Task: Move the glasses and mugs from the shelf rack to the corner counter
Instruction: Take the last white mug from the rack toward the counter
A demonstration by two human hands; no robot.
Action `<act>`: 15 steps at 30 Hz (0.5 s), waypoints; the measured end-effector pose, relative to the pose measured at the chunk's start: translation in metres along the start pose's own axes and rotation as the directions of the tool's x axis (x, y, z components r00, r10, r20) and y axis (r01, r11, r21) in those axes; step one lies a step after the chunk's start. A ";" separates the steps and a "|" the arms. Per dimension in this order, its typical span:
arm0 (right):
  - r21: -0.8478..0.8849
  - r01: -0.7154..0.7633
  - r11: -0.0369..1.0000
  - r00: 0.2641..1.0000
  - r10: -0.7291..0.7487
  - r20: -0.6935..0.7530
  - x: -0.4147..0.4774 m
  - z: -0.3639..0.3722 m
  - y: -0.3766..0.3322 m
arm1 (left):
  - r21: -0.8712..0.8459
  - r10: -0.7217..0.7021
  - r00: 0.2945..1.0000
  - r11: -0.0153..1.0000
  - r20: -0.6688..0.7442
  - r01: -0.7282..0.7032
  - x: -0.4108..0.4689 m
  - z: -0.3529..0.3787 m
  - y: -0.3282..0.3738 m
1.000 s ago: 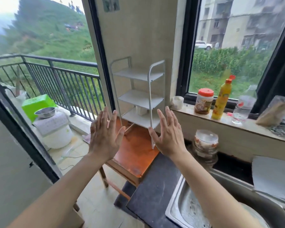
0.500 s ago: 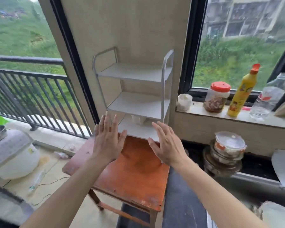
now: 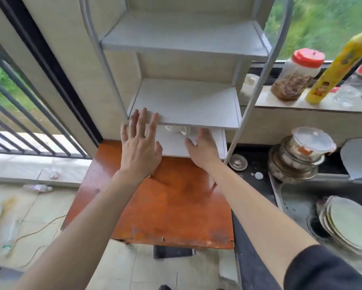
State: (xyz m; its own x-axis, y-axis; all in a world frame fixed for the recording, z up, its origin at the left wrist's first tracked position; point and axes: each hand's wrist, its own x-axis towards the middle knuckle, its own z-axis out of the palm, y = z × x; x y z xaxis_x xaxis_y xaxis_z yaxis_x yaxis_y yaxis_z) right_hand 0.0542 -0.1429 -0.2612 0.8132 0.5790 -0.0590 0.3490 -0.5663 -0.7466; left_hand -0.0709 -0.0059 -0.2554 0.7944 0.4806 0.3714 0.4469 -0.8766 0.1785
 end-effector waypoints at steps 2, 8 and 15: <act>0.115 -0.057 0.992 0.998 0.058 -0.002 0.013 0.013 -0.004 | -0.016 0.006 0.999 1.000 -0.044 -0.007 -0.001 0.008 0.000; 0.362 -0.112 0.925 0.991 0.133 -0.034 0.026 0.031 -0.005 | -0.030 0.022 0.996 0.999 -0.086 -0.024 -0.004 0.010 -0.004; 0.416 -0.140 0.899 0.989 0.150 0.007 0.001 0.032 0.001 | -0.050 -0.009 0.998 0.999 -0.069 0.005 -0.004 0.007 0.000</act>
State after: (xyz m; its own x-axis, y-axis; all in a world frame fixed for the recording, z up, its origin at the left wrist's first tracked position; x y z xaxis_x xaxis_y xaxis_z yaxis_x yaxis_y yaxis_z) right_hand 0.0404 -0.1242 -0.2836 0.8529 0.4917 -0.1754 0.0066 -0.3461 -0.9382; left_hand -0.0719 -0.0075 -0.2633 0.7602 0.4855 0.4317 0.4302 -0.8741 0.2255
